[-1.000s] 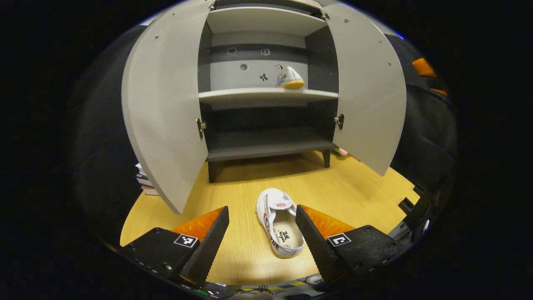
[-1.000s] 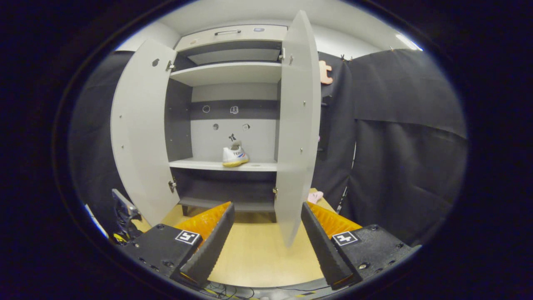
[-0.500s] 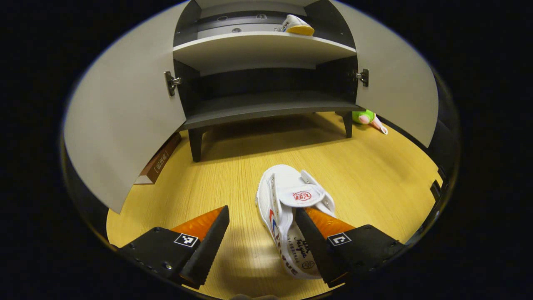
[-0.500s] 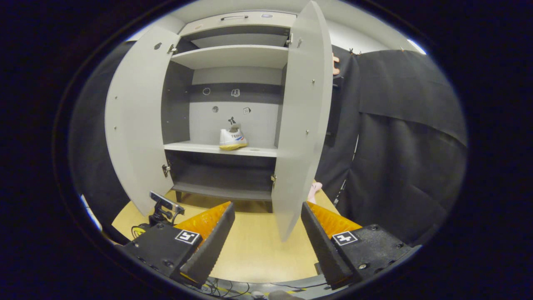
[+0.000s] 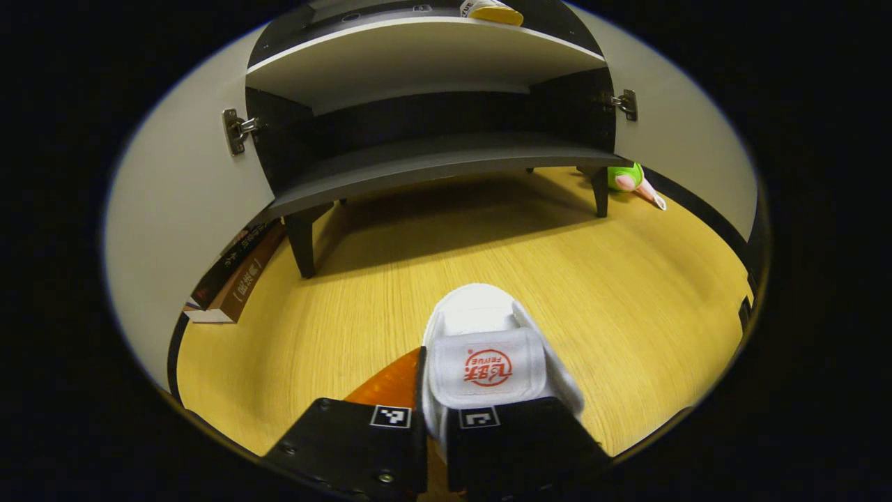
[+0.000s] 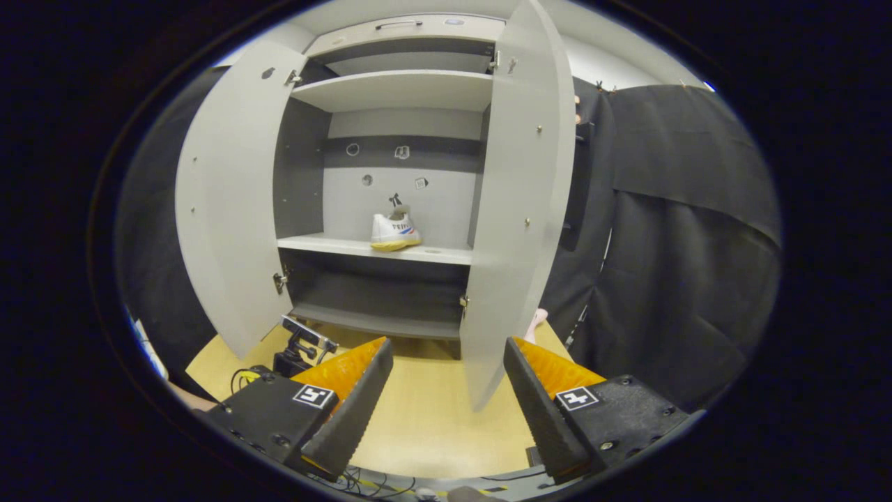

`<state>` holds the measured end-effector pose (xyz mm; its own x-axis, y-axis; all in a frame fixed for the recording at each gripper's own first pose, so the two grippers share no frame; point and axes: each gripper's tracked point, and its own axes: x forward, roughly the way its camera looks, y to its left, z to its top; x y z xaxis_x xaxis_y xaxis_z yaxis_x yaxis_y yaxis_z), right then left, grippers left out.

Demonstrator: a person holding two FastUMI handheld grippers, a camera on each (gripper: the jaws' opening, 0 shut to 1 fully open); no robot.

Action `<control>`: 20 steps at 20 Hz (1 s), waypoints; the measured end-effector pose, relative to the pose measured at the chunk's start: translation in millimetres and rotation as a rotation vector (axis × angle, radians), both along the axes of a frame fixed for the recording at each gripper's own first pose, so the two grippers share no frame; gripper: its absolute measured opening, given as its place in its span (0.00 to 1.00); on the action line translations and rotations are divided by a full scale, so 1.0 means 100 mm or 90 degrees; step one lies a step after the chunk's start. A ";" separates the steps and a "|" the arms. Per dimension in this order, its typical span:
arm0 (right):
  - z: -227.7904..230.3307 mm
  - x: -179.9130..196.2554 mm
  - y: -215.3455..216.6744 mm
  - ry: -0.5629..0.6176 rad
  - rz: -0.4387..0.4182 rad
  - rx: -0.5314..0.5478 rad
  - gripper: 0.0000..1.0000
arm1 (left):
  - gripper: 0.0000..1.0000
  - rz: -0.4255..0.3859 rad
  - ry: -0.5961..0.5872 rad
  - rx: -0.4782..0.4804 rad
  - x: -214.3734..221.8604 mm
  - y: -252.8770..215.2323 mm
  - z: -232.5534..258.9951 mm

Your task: Grab one shoe with the right hand and put it into the shoe cabinet, grab the other shoe with the left hand and put it into the shoe cabinet; then close the right door with the right hand and the left door with the left hand.

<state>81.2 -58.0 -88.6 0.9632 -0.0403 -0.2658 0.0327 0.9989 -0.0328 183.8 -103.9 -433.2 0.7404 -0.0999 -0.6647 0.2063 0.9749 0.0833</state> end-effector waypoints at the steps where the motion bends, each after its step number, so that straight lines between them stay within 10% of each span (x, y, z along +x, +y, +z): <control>1: 0.04 0.02 0.00 -0.006 0.004 0.004 1.00 | 0.04 0.005 0.006 0.001 -0.02 0.02 0.04; 20: 0.56 0.20 0.28 -0.100 0.133 0.066 1.00 | 0.04 0.070 -0.269 -0.024 1.11 0.24 3.60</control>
